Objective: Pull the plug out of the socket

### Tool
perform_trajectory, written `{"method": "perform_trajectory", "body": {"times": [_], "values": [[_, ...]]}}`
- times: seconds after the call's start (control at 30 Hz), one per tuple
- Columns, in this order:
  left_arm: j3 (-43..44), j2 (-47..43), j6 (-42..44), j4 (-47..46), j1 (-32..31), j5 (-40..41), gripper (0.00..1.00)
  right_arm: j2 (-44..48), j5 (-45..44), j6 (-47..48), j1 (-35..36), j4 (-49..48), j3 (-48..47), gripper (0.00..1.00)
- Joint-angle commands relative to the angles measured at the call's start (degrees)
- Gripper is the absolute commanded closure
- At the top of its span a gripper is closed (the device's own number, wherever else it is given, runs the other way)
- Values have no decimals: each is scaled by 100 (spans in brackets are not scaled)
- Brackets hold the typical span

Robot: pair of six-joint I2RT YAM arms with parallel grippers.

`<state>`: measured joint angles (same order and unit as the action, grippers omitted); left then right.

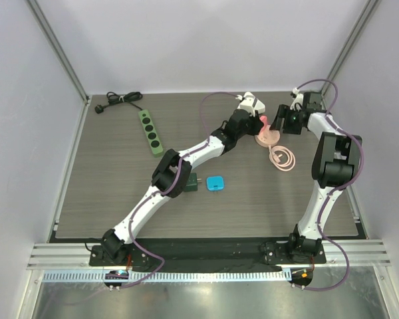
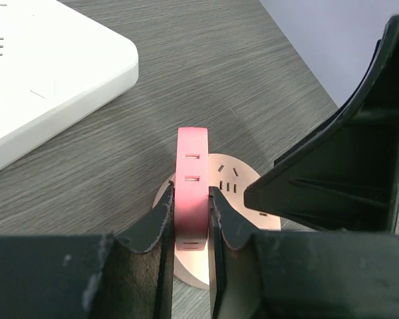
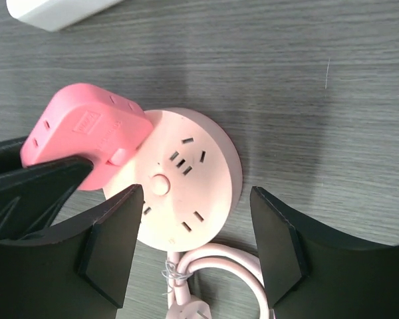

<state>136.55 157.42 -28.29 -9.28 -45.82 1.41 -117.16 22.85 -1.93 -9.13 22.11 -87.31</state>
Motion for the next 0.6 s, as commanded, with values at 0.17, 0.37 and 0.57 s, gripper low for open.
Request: {"method": "perform_trajectory", "body": {"times": [0.17, 0.37, 0.57], "values": [[21, -449, -159, -294, -41, -35, 100, -236, -114, 703, 236, 408, -137, 29], [3, -511, -203, -653, -58, -570, 100, -456, -412, 808, 262, 654, -260, 29], [-400, -888, -203, -1506, -58, -1458, 100, -746, -966, 958, 271, 1067, -427, 31]]}}
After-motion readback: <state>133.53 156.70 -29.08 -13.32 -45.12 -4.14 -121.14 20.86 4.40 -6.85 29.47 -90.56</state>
